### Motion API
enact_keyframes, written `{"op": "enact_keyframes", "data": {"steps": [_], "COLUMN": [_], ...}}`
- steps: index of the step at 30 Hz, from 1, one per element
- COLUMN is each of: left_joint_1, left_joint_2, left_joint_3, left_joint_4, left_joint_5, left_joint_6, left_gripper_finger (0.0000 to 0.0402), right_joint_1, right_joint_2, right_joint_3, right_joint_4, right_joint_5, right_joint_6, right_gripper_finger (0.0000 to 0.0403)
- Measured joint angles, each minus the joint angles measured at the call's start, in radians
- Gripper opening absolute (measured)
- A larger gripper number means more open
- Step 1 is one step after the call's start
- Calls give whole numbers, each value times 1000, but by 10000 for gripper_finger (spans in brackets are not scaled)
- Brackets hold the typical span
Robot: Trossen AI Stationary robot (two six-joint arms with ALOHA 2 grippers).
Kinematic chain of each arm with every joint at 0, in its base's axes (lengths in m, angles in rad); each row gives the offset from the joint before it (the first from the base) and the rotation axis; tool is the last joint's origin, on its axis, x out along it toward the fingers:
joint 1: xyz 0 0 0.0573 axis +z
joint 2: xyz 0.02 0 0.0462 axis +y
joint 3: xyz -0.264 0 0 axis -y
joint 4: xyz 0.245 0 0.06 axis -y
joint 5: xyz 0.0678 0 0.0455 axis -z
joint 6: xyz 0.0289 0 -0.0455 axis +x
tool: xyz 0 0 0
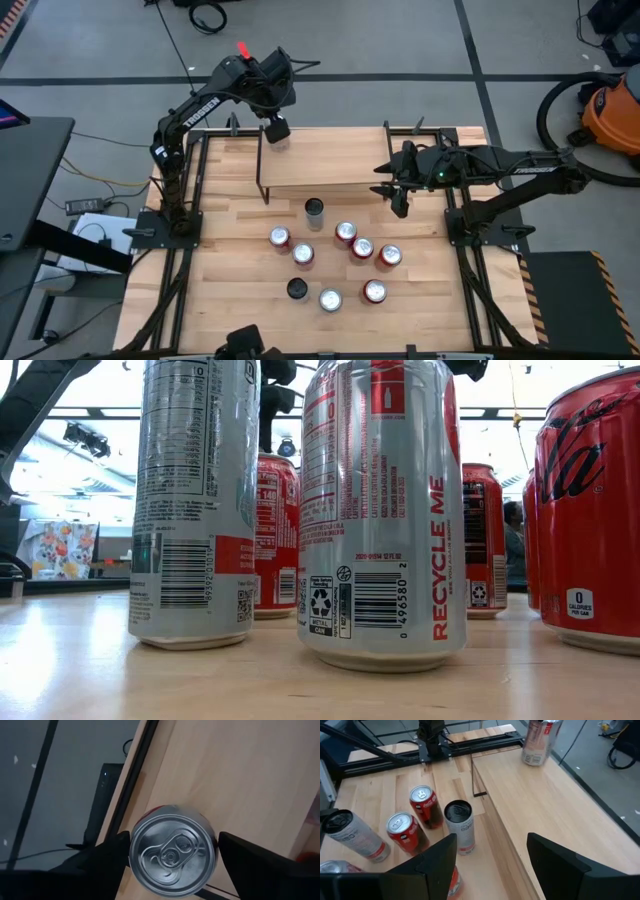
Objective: Place canned beverage on shelf
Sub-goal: Put the left silver soda can on the shelf
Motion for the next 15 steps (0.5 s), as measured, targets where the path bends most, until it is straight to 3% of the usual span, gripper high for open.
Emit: {"op": "enact_keyframes", "data": {"steps": [7,15], "left_joint_1": [0,-3], "left_joint_2": [0,0], "left_joint_3": [1,0], "left_joint_4": [21,31], "left_joint_5": [5,-2], "left_joint_6": [36,-18], "left_gripper_finger": [290,300], "right_joint_1": [0,0], "right_joint_2": [0,0], "right_joint_3": [0,0], "right_joint_4": [0,0], "right_joint_5": [-12,-13], "right_joint_6": [15,15], "right_gripper_finger": [251,251]}}
